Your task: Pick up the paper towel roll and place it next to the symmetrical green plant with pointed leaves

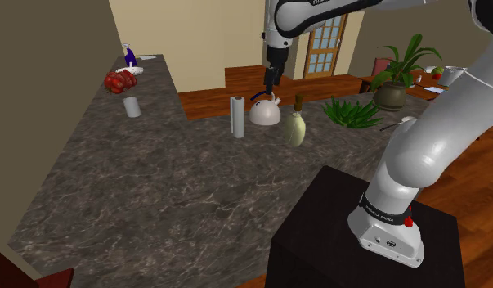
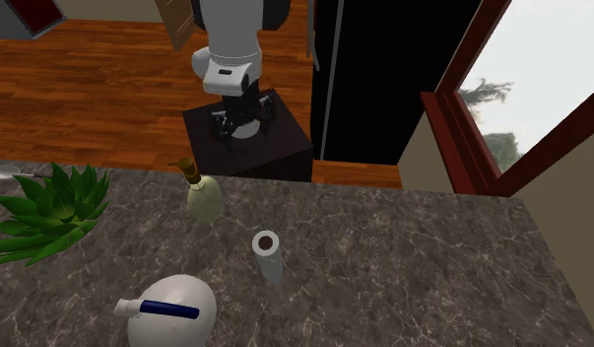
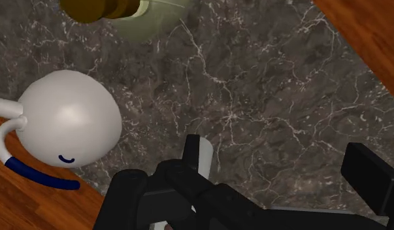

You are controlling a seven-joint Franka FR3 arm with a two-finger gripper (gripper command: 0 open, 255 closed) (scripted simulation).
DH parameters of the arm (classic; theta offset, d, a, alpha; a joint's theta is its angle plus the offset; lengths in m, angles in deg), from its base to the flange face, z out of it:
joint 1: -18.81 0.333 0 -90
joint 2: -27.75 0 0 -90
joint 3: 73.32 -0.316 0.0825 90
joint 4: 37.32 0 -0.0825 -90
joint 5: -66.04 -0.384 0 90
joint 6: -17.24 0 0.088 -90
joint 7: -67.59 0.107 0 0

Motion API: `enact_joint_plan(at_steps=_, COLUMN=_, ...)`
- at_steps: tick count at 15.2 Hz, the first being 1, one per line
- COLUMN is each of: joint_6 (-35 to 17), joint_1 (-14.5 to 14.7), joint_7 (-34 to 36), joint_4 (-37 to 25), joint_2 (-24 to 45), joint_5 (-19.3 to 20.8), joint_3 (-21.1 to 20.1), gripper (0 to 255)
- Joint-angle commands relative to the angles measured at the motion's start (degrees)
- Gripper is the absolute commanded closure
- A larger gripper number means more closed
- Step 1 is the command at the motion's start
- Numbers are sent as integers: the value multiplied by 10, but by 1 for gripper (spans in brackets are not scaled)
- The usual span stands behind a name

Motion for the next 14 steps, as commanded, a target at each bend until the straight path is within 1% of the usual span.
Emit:
enact_joint_plan(at_steps=1, joint_6=-20, joint_1=0, joint_7=-15, joint_4=-28, joint_2=45, joint_5=-7, joint_3=9, gripper=0)
enact_joint_plan(at_steps=8, joint_6=-61, joint_1=-4, joint_7=-66, joint_4=-146, joint_2=199, joint_5=-44, joint_3=27, gripper=0)
enact_joint_plan(at_steps=14, joint_6=-66, joint_1=-19, joint_7=-107, joint_4=-283, joint_2=338, joint_5=-83, joint_3=29, gripper=0)
